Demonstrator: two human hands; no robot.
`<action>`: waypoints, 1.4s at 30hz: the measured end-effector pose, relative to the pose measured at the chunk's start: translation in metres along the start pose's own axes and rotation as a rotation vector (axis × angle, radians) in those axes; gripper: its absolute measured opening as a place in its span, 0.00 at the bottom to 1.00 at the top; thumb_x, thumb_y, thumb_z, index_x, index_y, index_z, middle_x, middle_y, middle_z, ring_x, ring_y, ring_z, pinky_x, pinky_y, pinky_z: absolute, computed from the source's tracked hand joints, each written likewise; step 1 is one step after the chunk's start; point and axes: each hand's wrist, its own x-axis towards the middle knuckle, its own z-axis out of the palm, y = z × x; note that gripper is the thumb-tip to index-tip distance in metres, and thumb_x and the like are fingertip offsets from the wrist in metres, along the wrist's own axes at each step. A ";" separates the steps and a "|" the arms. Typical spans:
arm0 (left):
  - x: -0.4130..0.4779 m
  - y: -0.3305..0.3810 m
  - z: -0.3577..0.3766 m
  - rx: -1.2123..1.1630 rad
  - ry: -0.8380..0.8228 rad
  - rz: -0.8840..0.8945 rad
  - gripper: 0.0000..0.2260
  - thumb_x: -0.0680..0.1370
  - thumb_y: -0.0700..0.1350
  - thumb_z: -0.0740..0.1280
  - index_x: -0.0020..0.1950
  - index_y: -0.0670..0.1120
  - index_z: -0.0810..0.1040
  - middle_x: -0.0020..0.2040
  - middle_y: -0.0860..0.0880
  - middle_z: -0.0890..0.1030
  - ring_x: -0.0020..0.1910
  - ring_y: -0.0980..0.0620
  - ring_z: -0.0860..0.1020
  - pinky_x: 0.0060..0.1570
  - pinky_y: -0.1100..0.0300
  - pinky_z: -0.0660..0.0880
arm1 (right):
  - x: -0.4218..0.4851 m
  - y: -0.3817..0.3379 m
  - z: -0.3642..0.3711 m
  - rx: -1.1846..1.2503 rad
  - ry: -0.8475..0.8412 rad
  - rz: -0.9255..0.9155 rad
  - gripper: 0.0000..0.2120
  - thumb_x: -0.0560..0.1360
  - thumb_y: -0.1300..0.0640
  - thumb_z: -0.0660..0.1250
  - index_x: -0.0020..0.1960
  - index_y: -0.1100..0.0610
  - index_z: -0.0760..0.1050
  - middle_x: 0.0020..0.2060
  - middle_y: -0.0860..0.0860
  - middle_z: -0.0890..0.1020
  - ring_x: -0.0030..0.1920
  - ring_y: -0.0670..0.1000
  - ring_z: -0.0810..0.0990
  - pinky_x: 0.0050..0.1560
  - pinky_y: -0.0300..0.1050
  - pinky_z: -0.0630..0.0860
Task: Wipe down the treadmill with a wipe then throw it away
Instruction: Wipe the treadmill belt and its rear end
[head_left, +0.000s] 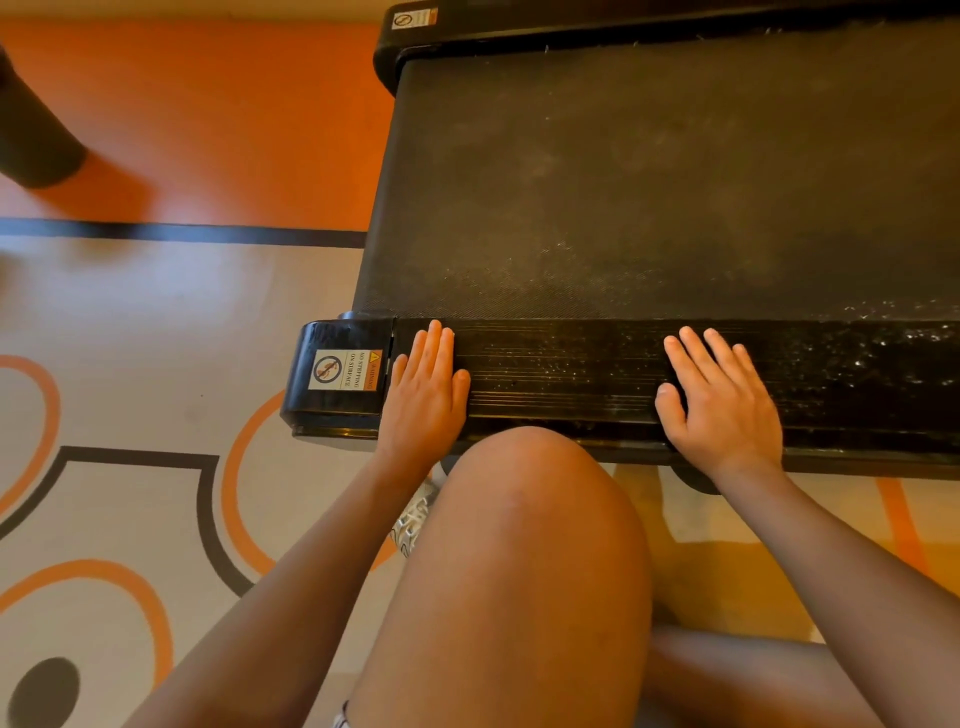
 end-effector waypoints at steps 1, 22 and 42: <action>-0.007 0.000 0.002 -0.001 0.005 0.004 0.26 0.88 0.53 0.50 0.84 0.46 0.50 0.84 0.47 0.48 0.83 0.49 0.45 0.80 0.48 0.44 | 0.000 0.000 0.000 0.002 -0.003 0.002 0.31 0.83 0.42 0.46 0.79 0.57 0.66 0.78 0.56 0.68 0.80 0.58 0.62 0.80 0.58 0.56; -0.012 -0.007 0.004 0.021 0.001 0.029 0.26 0.88 0.52 0.50 0.84 0.46 0.51 0.84 0.48 0.49 0.83 0.49 0.45 0.79 0.48 0.43 | -0.002 -0.001 0.001 -0.004 0.045 0.003 0.28 0.82 0.45 0.51 0.77 0.57 0.69 0.76 0.57 0.71 0.78 0.59 0.65 0.77 0.59 0.61; 0.030 -0.002 -0.007 0.011 -0.028 -0.032 0.27 0.88 0.53 0.49 0.84 0.46 0.49 0.85 0.46 0.49 0.83 0.47 0.46 0.80 0.44 0.44 | -0.003 0.000 0.003 0.001 0.064 0.002 0.28 0.83 0.45 0.51 0.77 0.57 0.69 0.76 0.57 0.71 0.78 0.58 0.65 0.78 0.59 0.61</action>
